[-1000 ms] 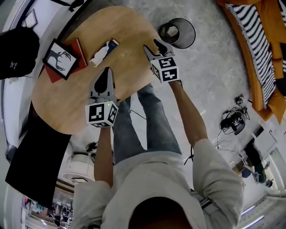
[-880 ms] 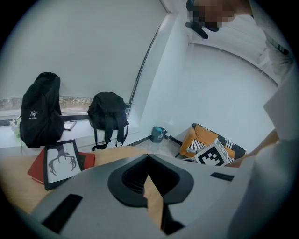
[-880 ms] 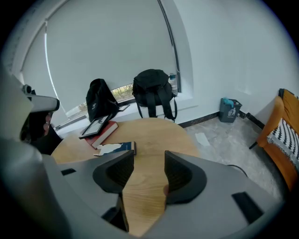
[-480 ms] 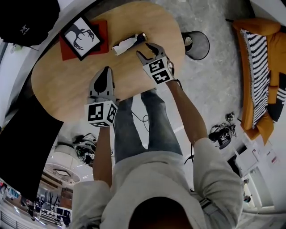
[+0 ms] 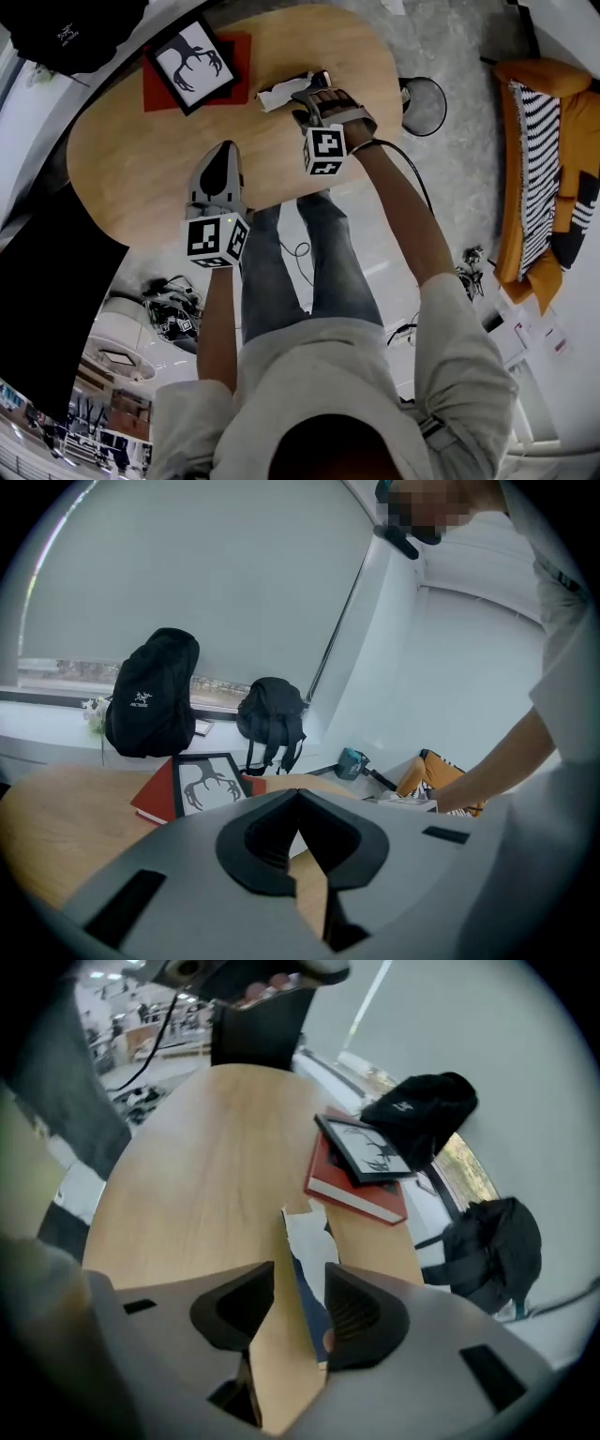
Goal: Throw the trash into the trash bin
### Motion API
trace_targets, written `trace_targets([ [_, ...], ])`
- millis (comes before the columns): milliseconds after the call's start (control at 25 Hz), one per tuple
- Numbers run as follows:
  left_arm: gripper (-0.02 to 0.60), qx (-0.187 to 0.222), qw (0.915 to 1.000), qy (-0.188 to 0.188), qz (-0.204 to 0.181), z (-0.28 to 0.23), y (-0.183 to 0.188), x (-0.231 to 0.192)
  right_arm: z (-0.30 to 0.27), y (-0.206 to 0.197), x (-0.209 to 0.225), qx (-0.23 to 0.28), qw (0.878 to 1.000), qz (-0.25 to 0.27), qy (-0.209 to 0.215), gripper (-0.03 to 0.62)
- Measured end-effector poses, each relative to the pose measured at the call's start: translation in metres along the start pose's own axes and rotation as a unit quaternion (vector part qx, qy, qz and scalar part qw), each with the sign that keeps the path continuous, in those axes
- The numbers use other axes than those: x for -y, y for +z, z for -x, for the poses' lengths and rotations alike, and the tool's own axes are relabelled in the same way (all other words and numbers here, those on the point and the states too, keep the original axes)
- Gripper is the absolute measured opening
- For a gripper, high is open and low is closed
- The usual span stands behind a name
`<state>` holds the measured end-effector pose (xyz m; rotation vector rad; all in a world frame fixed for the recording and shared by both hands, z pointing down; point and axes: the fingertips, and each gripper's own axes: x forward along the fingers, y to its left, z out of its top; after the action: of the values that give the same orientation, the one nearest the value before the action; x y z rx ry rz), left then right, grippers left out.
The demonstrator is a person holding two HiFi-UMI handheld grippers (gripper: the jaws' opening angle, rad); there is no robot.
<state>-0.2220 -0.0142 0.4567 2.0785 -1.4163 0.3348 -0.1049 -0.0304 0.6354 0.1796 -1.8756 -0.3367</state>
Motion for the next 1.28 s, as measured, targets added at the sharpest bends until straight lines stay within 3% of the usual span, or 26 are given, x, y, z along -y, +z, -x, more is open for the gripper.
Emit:
trace_targets([
  [120, 0.018, 0.0, 1.0, 0.001, 0.002, 0.004, -0.001, -0.004, -0.01, 0.003, -0.003, -0.013, 0.998, 0.062, 0.014, 0.164],
  [320, 0.018, 0.0, 1.0, 0.007, 0.005, 0.01, -0.002, -0.014, -0.025, 0.0, -0.003, -0.035, 0.997, 0.063, 0.035, 0.146],
  [480, 0.018, 0.0, 0.9999, 0.012, 0.008, 0.011, 0.0, -0.02, -0.029, 0.003, -0.004, -0.036, 0.996, 0.081, 0.034, 0.072],
  [560, 0.018, 0.001, 0.9999, 0.013, 0.008, 0.011, 0.001, -0.022, -0.03, 0.004, -0.006, -0.037, 0.995, 0.08, 0.038, 0.064],
  [800, 0.018, -0.001, 1.0, 0.007, 0.004, 0.008, 0.004, -0.019, -0.023, 0.013, -0.004, -0.023, 0.998, 0.037, 0.039, 0.048],
  [1000, 0.018, -0.003, 1.0, -0.002, -0.003, 0.0, 0.005, -0.011, -0.004, 0.029, 0.01, 0.028, 0.998, -0.056, 0.002, 0.041],
  [1120, 0.018, -0.006, 0.9999, -0.01, -0.008, -0.005, 0.006, -0.003, 0.015, 0.033, 0.028, 0.068, 0.979, -0.19, -0.029, 0.041],
  [1200, 0.018, -0.007, 0.9998, -0.016, -0.013, -0.009, 0.006, 0.004, 0.029, 0.028, 0.04, 0.096, 0.948, -0.301, -0.046, 0.041],
  [1280, 0.018, -0.009, 0.9996, -0.022, -0.018, -0.013, 0.007, 0.01, 0.044, 0.02, 0.05, 0.123, 0.907, -0.399, -0.057, 0.041],
])
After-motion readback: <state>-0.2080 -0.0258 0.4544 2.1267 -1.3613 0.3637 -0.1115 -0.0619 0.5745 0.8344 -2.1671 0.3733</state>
